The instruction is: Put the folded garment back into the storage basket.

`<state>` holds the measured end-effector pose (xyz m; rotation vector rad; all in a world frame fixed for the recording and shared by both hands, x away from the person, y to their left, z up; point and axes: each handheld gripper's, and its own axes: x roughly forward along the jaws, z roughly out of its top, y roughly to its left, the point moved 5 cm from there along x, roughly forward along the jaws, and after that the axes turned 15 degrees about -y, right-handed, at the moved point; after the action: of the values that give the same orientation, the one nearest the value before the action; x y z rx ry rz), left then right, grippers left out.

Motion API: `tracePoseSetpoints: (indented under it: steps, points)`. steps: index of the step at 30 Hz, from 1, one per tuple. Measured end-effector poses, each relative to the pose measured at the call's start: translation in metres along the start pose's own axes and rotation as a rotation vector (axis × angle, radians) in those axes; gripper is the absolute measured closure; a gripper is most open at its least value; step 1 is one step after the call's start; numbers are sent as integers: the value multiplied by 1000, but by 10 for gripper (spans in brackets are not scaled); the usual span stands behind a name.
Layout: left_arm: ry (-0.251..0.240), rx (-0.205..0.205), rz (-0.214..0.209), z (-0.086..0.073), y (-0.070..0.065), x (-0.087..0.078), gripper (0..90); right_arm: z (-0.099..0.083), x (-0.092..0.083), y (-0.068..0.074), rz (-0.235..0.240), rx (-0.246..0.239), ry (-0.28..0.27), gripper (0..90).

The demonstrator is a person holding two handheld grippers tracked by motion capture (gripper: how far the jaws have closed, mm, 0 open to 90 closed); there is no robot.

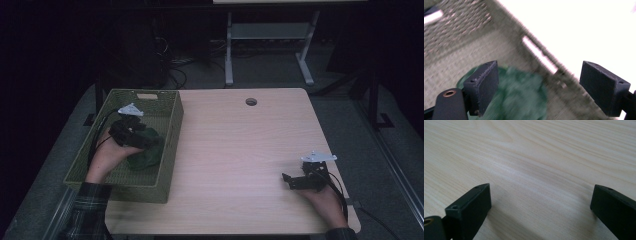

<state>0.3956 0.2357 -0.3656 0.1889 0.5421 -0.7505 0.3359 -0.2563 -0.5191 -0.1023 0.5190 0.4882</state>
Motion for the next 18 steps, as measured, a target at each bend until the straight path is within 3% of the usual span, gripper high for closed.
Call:
tracePoseSetpoints:
  steps: [9, 10, 17, 18]
  points:
    - [-28, 22, -41, 18, -31, 15, 150, 0, 0, 0, 0, 1, -1, 29]
    - [-38, 20, -53, 22, -41, 21, 150, 0, 0, 0, -1, 1, 0, 29]
    - [-67, 28, -92, 28, -64, 39, 153, 0, 0, 0, 0, 1, -1, 29]
    - [-66, 35, -107, 28, -74, 48, 153, 0, 0, 0, 0, 1, 0, 29]
